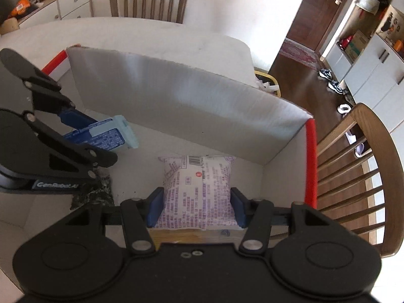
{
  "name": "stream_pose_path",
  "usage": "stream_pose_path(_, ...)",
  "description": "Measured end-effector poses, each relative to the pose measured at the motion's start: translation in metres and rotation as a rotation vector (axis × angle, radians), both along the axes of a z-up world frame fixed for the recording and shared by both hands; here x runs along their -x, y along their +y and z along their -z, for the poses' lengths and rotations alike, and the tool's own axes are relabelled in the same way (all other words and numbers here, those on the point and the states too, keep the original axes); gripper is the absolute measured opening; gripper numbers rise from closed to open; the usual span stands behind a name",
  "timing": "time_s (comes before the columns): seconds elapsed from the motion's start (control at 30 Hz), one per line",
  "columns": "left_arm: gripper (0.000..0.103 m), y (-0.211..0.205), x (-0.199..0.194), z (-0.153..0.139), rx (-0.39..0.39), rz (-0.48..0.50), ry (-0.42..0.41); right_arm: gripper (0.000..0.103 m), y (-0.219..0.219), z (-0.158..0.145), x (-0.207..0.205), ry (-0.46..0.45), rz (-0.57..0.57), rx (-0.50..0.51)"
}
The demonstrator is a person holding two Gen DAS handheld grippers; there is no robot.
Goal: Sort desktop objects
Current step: 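Lower the blue wrapper and pink-white bag into the shoebox, then open left gripper on the blue wrapper while right gripper opens on the pink-white bag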
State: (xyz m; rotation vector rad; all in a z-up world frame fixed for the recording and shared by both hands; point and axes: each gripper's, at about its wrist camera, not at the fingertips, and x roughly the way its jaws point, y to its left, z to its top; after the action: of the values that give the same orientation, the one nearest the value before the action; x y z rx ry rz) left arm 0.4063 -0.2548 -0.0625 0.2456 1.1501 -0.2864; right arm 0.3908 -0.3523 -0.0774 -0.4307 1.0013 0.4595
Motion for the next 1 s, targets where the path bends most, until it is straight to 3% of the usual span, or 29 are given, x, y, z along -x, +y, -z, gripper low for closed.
stream_pose_path(0.6, 0.039, 0.002, -0.022, 0.01, 0.0, -0.013, 0.068, 0.055, 0.009, 0.006, -0.013, 0.031, -0.029, 0.005)
stream_pose_path(0.73, 0.04, 0.002, -0.023, 0.01, -0.008, -0.012, 0.068, 0.065, 0.007, 0.005, -0.014, 0.027, -0.036, 0.004)
stream_pose_path(1.0, 0.056, 0.002, -0.023, 0.002, 0.012, -0.015, 0.049, 0.067, 0.001, -0.001, -0.01, 0.009, -0.052, -0.001)
